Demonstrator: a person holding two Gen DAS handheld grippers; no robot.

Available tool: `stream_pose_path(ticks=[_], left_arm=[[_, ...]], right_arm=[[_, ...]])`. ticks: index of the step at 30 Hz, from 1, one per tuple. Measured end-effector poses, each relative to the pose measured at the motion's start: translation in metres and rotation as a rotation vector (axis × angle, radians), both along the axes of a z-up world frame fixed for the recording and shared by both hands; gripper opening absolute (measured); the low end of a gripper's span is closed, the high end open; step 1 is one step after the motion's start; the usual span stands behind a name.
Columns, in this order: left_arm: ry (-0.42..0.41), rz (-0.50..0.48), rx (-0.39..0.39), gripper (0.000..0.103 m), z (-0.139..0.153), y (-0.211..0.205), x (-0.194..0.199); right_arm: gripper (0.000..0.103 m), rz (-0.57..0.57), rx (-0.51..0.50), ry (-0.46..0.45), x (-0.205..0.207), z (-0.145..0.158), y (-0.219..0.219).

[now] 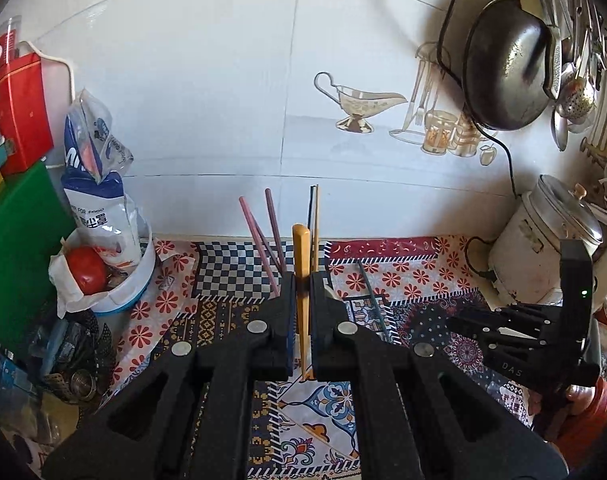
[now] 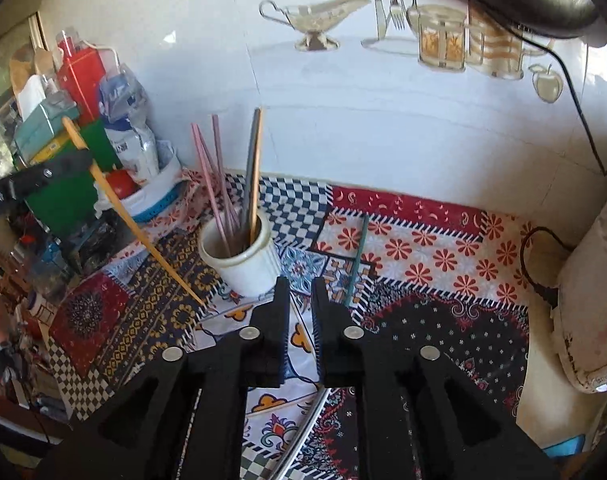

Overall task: Organize utensils
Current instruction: 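Lower the orange stick and green stick into the white cup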

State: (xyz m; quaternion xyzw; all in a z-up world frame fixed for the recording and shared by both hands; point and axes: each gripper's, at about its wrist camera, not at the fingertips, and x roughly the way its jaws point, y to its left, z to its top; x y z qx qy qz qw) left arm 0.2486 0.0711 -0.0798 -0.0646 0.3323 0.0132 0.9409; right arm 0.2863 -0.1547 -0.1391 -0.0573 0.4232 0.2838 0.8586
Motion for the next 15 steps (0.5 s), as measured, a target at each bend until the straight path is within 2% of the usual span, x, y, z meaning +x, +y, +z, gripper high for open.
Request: stream_pose_path(ticks=[2,7,15], left_arm=[[0.004,0.020,0.003,0.004,-0.003,0.007,0.000],[0.012,0.073,0.006,0.004,-0.012,0.022,0.000],[0.033,0.142,-0.009,0.004,-0.026,0.035,0.004]], right_arm=[[0.023,-0.013,-0.037,0.031,0.012,-0.017,0.001],[0.023,-0.046,-0.070,0.106,0.054,-0.053,0.000],[0.023,-0.067,-0.124,0.224,0.137,-0.113,0.024]])
